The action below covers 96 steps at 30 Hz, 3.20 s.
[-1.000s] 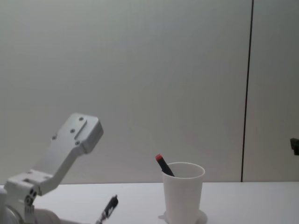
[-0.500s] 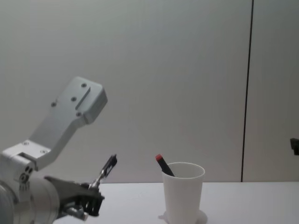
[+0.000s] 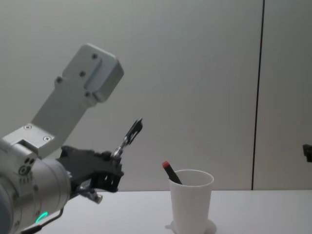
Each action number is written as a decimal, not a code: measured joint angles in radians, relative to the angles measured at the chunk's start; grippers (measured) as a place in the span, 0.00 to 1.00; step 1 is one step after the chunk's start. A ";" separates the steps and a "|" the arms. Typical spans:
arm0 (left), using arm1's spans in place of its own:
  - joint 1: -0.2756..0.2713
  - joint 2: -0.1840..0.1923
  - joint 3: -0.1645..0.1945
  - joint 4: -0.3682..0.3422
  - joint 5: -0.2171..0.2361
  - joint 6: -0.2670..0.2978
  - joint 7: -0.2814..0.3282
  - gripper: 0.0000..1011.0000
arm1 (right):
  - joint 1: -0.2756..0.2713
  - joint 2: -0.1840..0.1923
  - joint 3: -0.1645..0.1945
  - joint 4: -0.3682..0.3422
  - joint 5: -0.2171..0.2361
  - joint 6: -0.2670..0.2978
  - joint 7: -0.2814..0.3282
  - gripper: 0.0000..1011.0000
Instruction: Place the pen into the pen holder.
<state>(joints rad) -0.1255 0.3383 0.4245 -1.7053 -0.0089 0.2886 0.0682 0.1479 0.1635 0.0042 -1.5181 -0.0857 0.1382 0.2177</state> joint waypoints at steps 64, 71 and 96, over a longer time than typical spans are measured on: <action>-0.286 -0.142 -0.002 0.452 -0.119 -0.533 -0.647 0.13 | 0.000 0.000 0.000 0.000 0.000 0.000 0.000 0.99; -0.292 -0.152 0.011 0.473 -0.135 -0.545 -0.685 0.13 | 0.000 0.000 0.000 0.000 0.000 0.000 0.000 0.99; -0.260 -0.155 0.052 0.456 -0.153 -0.511 -0.723 0.13 | 0.000 0.000 0.000 0.000 0.000 0.000 0.000 0.99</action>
<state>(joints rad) -0.3857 0.1833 0.4764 -1.2492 -0.1616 -0.2228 -0.6544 0.1480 0.1635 0.0042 -1.5182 -0.0857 0.1382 0.2177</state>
